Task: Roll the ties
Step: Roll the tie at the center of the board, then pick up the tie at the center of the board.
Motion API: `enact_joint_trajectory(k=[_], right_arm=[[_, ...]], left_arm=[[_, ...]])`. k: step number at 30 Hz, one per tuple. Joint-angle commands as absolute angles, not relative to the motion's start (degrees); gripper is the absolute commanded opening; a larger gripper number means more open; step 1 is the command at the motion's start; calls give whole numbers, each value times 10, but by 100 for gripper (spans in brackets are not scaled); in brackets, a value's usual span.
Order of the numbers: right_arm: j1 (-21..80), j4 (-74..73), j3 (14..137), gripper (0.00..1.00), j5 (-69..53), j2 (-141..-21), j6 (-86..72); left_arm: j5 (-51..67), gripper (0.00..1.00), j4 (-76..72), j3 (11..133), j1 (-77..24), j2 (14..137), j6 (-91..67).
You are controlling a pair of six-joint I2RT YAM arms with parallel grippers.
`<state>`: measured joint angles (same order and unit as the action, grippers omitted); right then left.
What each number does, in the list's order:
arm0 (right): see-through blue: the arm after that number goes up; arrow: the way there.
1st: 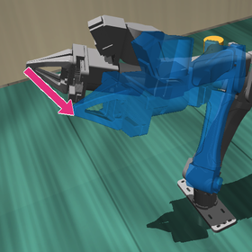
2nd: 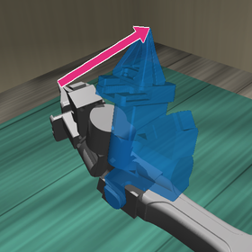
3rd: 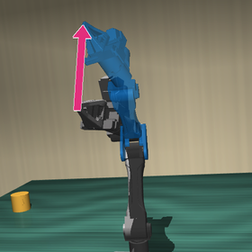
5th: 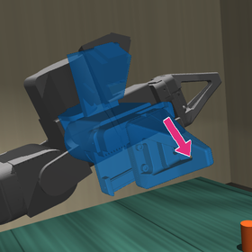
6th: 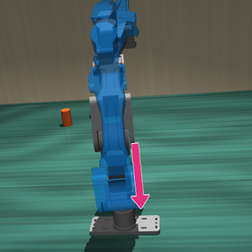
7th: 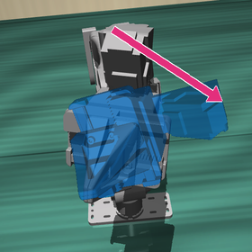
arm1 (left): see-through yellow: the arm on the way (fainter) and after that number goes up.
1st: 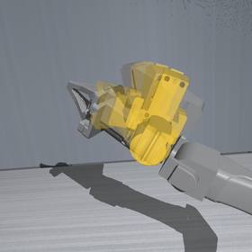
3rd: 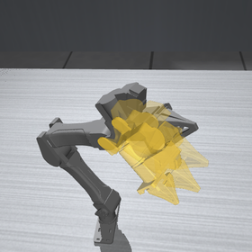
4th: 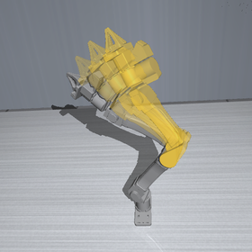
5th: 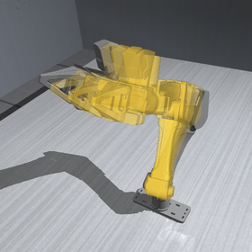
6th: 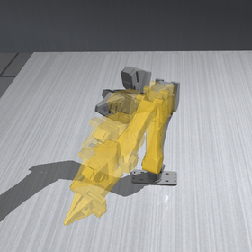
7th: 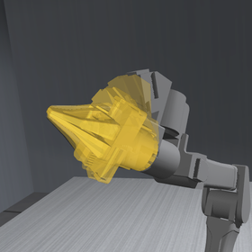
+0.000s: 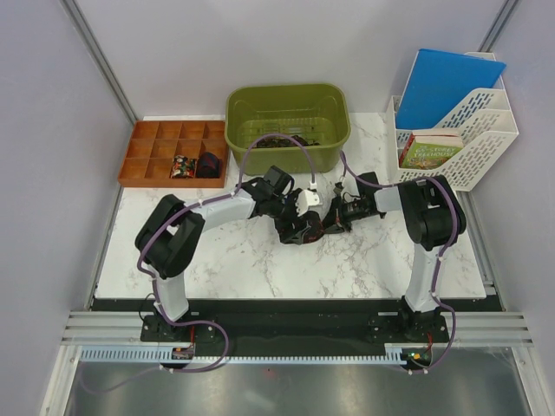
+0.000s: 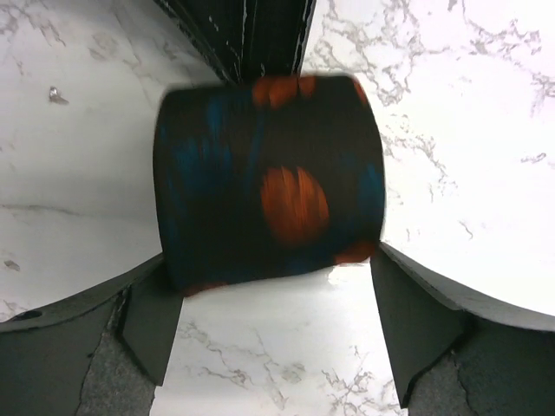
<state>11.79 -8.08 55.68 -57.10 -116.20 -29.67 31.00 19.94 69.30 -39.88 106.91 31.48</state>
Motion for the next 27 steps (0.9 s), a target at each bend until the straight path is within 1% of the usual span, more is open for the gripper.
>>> enact_joint_trajectory(k=[1, 6, 8, 10, 11, 14, 19, 20, 21, 23, 24, 26, 27], right_arm=[[117, -120, 565, 0, -477, -1188, -251], [117, -125, 569, 0, -473, -1191, -248], [118, -126, 569, 0, -475, -1191, -247], [119, -125, 570, 0, -478, -1191, -247], [119, -125, 570, 0, -482, -1190, -247], [118, -126, 573, 0, -493, -1183, -249], [117, -125, 574, 0, -514, -1164, -250], [116, -125, 574, 3, -514, -1149, -250], [115, -125, 574, 8, -514, -1139, -247], [114, -125, 574, 15, -512, -1112, -243], [113, -126, 574, 21, -511, -1102, -240], [108, -126, 574, 27, -504, -1075, -230], [105, -127, 574, 32, -497, -1067, -223]], left_arm=[[340, 92, 129, 677, -396, 1042, 281], [348, 91, 110, 682, -396, 1059, 285], [348, 88, 105, 685, -396, 1064, 297], [350, 79, 107, 693, -396, 1078, 302], [352, 66, 118, 701, -397, 1085, 308], [353, 44, 168, 720, -397, 1110, 319], [327, 32, 196, 712, -397, 1114, 316], [323, 27, 201, 715, -399, 1116, 308], [316, 25, 206, 717, -403, 1119, 304], [309, 22, 207, 722, -402, 1126, 288], [304, 21, 211, 724, -403, 1128, 285], [298, 17, 212, 728, -403, 1130, 274], [294, 16, 214, 729, -403, 1131, 272]])
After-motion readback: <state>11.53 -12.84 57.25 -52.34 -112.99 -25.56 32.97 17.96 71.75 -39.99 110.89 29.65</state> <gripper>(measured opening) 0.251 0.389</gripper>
